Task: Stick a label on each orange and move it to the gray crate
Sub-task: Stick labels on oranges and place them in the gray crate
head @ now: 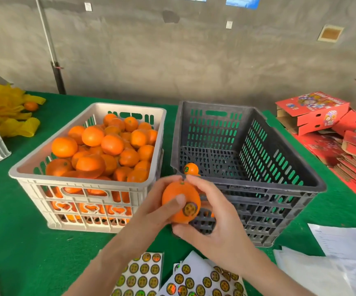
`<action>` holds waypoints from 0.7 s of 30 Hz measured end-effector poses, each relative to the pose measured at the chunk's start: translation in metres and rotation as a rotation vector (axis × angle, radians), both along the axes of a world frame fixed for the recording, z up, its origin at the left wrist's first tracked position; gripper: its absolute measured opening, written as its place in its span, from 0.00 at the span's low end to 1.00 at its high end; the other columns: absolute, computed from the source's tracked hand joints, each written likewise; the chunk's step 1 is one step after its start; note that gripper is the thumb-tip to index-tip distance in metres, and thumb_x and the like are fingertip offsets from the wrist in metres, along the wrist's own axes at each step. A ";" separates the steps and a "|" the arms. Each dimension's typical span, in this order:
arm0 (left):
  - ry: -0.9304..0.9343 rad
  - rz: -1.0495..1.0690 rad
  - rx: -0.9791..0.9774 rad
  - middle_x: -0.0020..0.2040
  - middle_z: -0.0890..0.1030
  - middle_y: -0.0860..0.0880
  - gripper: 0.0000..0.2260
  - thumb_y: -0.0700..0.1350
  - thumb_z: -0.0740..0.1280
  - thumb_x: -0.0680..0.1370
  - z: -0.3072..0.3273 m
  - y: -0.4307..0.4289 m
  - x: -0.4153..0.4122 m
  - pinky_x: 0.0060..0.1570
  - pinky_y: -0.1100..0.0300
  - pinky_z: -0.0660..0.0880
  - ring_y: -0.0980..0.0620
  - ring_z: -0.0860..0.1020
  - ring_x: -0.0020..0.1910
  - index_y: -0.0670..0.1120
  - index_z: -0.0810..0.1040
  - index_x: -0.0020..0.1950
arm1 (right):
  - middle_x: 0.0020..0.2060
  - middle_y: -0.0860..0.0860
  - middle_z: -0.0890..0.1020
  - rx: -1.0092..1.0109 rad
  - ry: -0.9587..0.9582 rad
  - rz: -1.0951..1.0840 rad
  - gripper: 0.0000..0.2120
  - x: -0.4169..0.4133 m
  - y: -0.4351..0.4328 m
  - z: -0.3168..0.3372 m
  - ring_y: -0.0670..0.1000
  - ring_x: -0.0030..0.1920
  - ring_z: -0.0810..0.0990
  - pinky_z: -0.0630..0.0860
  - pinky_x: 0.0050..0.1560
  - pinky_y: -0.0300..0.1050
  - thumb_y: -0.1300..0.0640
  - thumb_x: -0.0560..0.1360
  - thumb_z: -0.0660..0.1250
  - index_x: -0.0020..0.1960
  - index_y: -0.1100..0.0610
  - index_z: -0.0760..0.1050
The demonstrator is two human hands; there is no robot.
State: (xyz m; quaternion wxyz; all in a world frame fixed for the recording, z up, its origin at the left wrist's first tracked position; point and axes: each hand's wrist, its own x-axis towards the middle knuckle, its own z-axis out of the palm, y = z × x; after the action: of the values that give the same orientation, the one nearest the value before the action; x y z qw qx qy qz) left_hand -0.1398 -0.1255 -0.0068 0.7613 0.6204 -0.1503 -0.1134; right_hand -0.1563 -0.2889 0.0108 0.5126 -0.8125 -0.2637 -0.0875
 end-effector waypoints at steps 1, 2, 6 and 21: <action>-0.061 0.029 0.060 0.58 0.78 0.52 0.24 0.65 0.69 0.68 0.013 0.002 0.007 0.52 0.56 0.78 0.52 0.79 0.57 0.62 0.73 0.62 | 0.61 0.33 0.70 -0.064 -0.091 -0.007 0.29 0.009 0.003 0.012 0.38 0.62 0.71 0.69 0.58 0.30 0.46 0.68 0.73 0.64 0.37 0.63; -0.125 0.048 0.117 0.60 0.76 0.53 0.25 0.69 0.66 0.68 0.028 0.004 0.019 0.52 0.56 0.79 0.55 0.79 0.57 0.64 0.71 0.62 | 0.60 0.34 0.70 -0.108 -0.171 -0.037 0.30 0.022 0.005 0.024 0.37 0.60 0.71 0.68 0.57 0.28 0.48 0.66 0.73 0.64 0.38 0.64; -0.334 0.305 0.414 0.61 0.75 0.52 0.17 0.62 0.57 0.78 0.059 0.030 0.093 0.53 0.57 0.77 0.56 0.79 0.55 0.58 0.68 0.64 | 0.54 0.45 0.72 -0.259 -0.225 -0.263 0.31 0.111 -0.002 0.070 0.41 0.51 0.71 0.66 0.46 0.28 0.52 0.63 0.76 0.62 0.49 0.66; -0.410 0.439 1.718 0.65 0.64 0.44 0.24 0.44 0.68 0.74 -0.017 0.121 0.203 0.62 0.49 0.67 0.42 0.64 0.65 0.50 0.67 0.69 | 0.71 0.58 0.64 -1.669 0.729 0.078 0.27 0.254 -0.058 -0.062 0.58 0.69 0.67 0.69 0.58 0.48 0.64 0.77 0.65 0.73 0.59 0.59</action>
State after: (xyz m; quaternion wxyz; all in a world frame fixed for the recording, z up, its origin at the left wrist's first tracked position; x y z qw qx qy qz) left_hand 0.0628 -0.0049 -0.0236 -0.0001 0.9970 -0.0252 0.0735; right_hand 0.0974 -0.3469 -0.0516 -0.1876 -0.8873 -0.0901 0.4115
